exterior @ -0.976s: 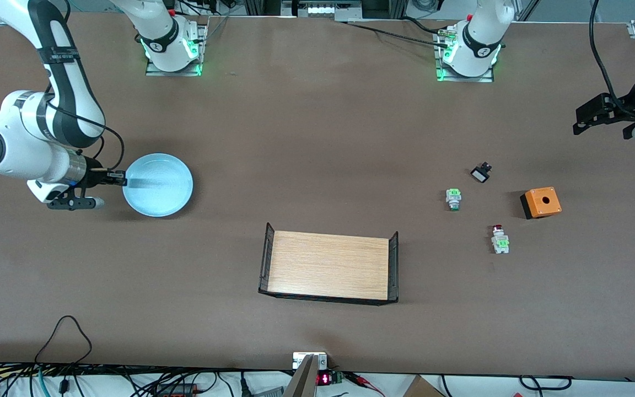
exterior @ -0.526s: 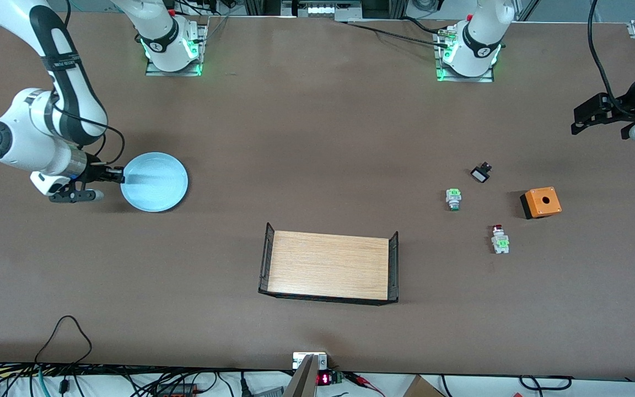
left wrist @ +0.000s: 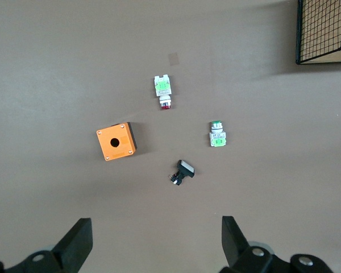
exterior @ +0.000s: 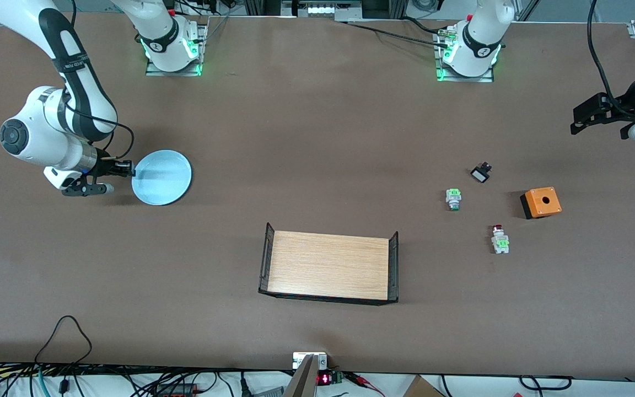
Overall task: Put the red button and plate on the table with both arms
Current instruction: 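Open the right gripper and raise it away from the plate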
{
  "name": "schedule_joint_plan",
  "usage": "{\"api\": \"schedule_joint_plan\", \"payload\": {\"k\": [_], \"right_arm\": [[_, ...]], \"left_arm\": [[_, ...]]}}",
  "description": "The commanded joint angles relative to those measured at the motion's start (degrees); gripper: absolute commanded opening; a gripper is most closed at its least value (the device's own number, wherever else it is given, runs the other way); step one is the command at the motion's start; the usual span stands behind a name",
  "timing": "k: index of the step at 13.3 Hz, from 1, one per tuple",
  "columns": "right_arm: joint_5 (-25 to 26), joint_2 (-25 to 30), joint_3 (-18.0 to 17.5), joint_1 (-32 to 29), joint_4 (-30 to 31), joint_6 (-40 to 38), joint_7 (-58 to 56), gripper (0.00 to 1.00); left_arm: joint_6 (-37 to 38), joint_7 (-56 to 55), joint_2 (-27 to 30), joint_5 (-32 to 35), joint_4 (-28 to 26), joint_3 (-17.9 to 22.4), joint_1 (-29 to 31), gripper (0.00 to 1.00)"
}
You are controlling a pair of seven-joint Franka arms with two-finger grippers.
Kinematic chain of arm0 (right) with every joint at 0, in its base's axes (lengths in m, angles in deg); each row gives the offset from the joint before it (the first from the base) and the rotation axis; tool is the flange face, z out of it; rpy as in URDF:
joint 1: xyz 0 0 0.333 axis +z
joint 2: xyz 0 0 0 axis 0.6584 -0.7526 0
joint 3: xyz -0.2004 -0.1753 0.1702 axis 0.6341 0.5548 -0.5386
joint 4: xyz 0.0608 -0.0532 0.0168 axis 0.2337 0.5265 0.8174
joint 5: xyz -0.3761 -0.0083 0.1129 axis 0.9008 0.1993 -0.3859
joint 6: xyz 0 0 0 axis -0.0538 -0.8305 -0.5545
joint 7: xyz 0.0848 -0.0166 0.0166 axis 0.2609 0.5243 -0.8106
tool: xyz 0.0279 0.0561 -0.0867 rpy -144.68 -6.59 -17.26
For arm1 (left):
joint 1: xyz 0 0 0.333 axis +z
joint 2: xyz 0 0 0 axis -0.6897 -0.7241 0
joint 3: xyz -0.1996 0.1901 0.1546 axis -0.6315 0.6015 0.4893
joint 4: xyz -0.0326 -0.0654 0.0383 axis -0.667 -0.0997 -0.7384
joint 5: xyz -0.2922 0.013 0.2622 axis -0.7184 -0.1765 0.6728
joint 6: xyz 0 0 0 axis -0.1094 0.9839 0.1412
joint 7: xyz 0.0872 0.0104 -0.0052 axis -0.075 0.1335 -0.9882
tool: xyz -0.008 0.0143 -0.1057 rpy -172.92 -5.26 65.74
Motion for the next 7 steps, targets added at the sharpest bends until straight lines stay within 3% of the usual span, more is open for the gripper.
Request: {"api": "schedule_joint_plan", "payload": {"k": [1, 5, 7], "right_arm": [[-0.46, 2.41, -2.48, 0.04, -5.56, -7.54, 6.04, 1.00], [-0.03, 2.50, -6.17, 0.13, -13.75, -16.96, 13.09, 1.00], [0.59, 2.42, -6.35, 0.40, -18.93, -22.14, 13.89, 1.00]], "left_arm": [[1.19, -0.66, -0.37, 1.83, 1.39, -0.11, -0.57, 1.00], [1.19, -0.75, -0.37, 1.83, 1.39, -0.20, -0.57, 1.00], [1.19, -0.66, -0.37, 1.83, 1.39, -0.20, -0.57, 1.00]]}}
